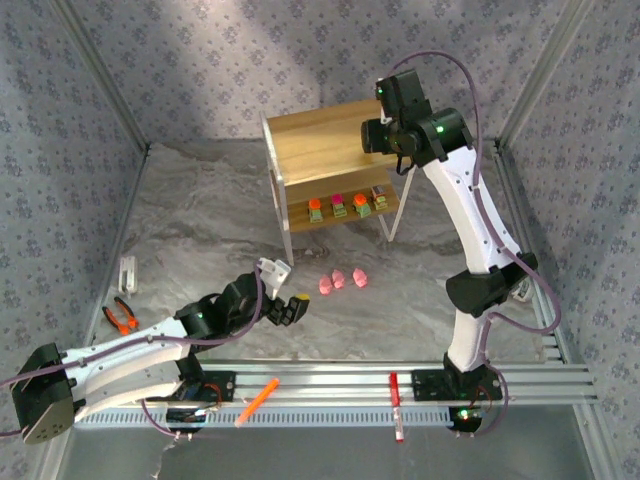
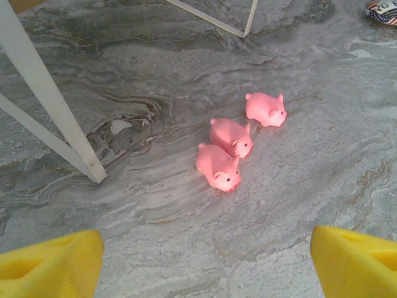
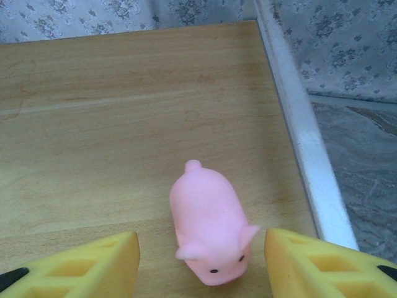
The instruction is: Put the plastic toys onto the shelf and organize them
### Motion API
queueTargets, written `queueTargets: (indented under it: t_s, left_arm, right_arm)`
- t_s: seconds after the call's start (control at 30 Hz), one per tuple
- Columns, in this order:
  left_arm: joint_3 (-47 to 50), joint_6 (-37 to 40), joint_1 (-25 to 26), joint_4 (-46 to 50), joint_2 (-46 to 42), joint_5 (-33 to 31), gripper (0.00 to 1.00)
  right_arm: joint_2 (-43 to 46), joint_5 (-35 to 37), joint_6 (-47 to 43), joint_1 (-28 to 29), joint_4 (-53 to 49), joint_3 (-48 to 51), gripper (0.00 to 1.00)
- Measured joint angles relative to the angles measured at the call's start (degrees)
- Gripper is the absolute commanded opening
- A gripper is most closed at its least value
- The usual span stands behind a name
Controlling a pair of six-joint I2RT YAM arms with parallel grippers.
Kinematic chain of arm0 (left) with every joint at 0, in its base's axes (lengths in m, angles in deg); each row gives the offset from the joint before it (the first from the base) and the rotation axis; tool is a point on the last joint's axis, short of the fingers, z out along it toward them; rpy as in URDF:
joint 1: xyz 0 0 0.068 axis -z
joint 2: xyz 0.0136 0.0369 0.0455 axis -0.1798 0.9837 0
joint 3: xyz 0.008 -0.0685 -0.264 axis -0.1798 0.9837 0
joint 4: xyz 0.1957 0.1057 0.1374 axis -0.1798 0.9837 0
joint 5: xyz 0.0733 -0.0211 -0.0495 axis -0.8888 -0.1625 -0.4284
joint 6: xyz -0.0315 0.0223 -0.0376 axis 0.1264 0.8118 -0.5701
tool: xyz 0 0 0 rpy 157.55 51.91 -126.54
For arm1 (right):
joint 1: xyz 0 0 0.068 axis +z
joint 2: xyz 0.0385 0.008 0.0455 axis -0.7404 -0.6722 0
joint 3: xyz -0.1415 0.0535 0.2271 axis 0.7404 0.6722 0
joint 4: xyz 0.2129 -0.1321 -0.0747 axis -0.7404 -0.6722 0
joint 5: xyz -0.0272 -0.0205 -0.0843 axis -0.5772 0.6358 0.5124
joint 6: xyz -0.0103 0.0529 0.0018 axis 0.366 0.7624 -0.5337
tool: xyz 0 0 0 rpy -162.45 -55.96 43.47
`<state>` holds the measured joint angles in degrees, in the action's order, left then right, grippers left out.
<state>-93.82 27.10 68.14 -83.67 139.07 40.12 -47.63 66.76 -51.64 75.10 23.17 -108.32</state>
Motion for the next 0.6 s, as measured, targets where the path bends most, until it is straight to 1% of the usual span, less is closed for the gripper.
queueTargets:
  t_s: [0.23,0.6]
  left_arm:
    - [0.00,0.00,0.00,0.00,0.00,0.00,0.87]
    - [0.00,0.00,0.00,0.00,0.00,0.00,0.87]
  right_arm:
    - [1.99,1.62,-0.02,0.90,-0.04,0.00,0.58]
    - [4.17,3.72,-0.04,4.37,-0.09,-0.02,0.59]
